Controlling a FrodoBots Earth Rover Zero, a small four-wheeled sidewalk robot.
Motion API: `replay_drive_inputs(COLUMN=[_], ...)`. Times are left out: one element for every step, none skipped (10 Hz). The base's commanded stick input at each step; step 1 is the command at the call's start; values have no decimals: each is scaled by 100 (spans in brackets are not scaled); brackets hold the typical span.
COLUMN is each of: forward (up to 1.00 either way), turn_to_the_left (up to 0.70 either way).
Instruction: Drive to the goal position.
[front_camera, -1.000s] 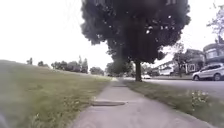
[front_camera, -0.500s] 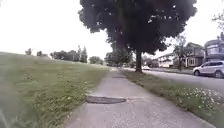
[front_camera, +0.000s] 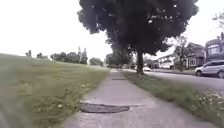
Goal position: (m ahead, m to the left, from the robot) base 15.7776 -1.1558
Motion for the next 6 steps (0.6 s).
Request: replay_drive_inputs(forward=[70,70,70,70,70,70], turn_to_the_left=[0,0,0,0,0,0])
